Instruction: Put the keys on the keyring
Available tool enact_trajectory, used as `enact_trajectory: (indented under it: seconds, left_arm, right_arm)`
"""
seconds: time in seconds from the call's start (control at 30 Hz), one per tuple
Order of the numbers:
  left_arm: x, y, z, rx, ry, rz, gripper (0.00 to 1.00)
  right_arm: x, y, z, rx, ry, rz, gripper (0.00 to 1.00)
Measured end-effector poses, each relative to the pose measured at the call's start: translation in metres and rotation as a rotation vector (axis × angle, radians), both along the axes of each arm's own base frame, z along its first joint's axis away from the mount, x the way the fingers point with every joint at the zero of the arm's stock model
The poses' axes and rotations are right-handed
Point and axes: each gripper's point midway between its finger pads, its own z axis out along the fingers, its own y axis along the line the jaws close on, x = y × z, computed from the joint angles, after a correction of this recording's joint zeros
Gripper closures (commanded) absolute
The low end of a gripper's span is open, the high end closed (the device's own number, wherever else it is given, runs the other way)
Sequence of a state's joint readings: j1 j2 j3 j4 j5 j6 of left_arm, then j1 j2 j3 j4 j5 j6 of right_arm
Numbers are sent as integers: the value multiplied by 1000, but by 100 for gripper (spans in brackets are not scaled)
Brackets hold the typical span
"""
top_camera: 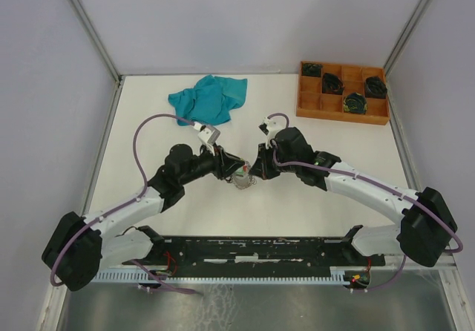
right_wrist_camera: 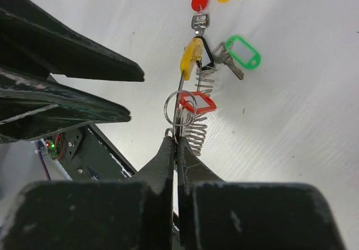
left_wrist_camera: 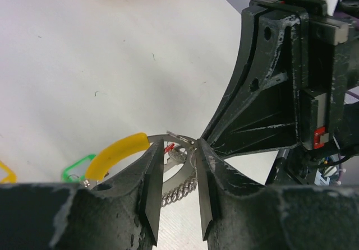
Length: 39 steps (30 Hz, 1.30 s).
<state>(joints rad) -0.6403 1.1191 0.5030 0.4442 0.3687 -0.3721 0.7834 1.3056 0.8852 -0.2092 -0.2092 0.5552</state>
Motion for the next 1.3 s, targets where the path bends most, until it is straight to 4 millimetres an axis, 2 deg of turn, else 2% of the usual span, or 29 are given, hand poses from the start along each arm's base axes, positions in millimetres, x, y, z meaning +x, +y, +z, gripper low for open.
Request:
enact_trajectory:
  seconds: [0.17, 0.37, 0.47, 0.9, 1.3]
  left_arm:
    - [-11, 10, 7, -26, -14, 9, 62]
    - [-29, 13, -15, -84, 110, 9, 61]
    - [-34, 11, -18, -129, 163, 1, 61]
    - [-26, -1, -12, -223, 206, -6, 65]
    - [-17, 4, -25, -217, 246, 29, 66]
  right_arm:
    - [2, 2, 2, 10, -13, 2, 100]
    - [3, 3, -1, 22, -25, 1, 100]
    - [3, 4, -3, 30, -29, 5, 99]
    - [0, 12, -1, 87, -44, 37, 96]
    - [-1, 14, -2, 116, -47, 42, 95]
